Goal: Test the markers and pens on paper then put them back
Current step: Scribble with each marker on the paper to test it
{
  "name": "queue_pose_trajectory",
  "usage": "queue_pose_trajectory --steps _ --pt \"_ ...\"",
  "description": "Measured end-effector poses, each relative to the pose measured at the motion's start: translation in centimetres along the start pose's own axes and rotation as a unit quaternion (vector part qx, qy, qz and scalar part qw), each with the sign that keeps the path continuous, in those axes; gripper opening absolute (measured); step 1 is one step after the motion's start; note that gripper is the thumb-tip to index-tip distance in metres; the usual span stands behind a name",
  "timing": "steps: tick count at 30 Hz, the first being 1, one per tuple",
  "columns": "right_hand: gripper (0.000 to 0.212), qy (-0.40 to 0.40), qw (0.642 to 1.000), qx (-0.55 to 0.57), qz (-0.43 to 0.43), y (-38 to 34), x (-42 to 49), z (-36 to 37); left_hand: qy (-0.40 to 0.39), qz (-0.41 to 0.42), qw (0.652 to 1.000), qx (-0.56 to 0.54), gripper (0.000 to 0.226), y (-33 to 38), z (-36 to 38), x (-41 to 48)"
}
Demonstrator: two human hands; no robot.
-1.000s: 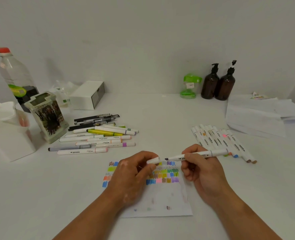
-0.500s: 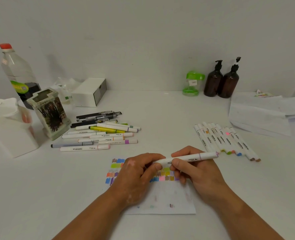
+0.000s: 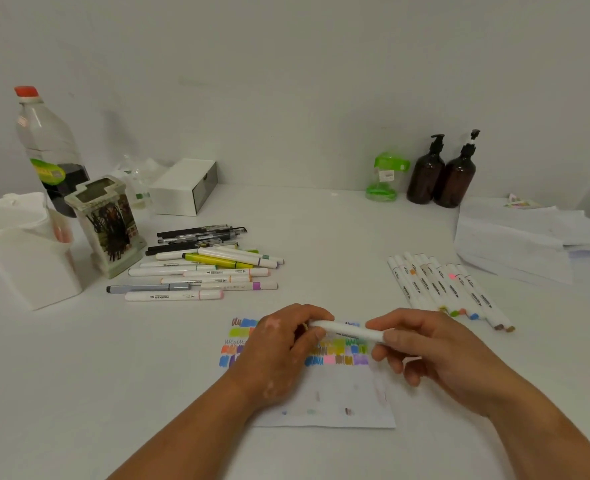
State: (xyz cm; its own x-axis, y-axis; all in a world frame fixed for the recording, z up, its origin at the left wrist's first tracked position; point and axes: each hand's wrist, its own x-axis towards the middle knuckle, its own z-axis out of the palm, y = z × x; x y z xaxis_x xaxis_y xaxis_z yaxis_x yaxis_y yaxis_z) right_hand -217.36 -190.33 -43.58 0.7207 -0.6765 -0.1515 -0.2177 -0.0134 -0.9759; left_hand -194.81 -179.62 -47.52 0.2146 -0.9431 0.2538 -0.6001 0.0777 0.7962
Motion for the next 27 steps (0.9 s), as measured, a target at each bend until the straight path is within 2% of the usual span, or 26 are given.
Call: queue_pose_trajectory --steps 2,5,7,9,11,12,15,17,19,24,27 --pt "0.018 -0.016 0.991 -0.124 0.043 -0.7 -1.0 -0.4 0.002 0.003 1.0 0.001 0.02 -0.1 0.3 0.1" --pt "0.009 0.024 0.945 -0.322 0.051 -0.6 -1.7 0.5 0.017 -0.001 0.999 -0.027 0.032 -0.4 0.5 0.1" --pt "0.003 0.076 0.93 -0.357 0.039 -0.6 -1.8 0.8 0.033 -0.004 0.998 -0.046 0.041 -0.5 0.4 0.2" --pt "0.005 0.179 0.918 -0.352 0.024 -0.9 -1.1 -0.2 0.06 -0.009 0.997 -0.052 0.044 -0.6 0.3 0.3" --pt "0.004 0.289 0.883 -0.369 0.018 -1.4 0.4 -1.8 0.083 -0.008 0.996 -0.04 0.038 -0.6 0.3 0.3" --pt "0.005 0.316 0.861 -0.397 0.025 -1.6 1.4 -2.3 0.084 -0.001 0.996 -0.023 0.031 -0.6 0.3 0.2" --pt "0.02 0.31 0.802 -0.507 0.055 -1.0 4.6 -2.1 0.055 0.026 0.997 0.048 0.011 -0.5 0.6 -0.1" --pt "0.02 0.305 0.766 -0.562 0.068 -0.2 6.2 -1.5 0.024 0.052 0.994 0.09 0.004 -0.3 0.8 -0.3" --pt "0.016 0.316 0.742 -0.588 0.067 0.4 7.0 -1.3 -0.014 0.089 0.985 0.149 0.007 -0.1 1.2 -0.4" --pt "0.017 0.33 0.74 -0.584 0.05 0.8 6.7 -0.9 -0.041 0.11 0.975 0.189 0.019 0.1 1.1 -0.4" --pt "0.014 0.336 0.765 -0.549 -0.019 0.6 5.1 0.3 -0.051 0.117 0.972 0.197 0.025 0.3 0.0 -0.8"
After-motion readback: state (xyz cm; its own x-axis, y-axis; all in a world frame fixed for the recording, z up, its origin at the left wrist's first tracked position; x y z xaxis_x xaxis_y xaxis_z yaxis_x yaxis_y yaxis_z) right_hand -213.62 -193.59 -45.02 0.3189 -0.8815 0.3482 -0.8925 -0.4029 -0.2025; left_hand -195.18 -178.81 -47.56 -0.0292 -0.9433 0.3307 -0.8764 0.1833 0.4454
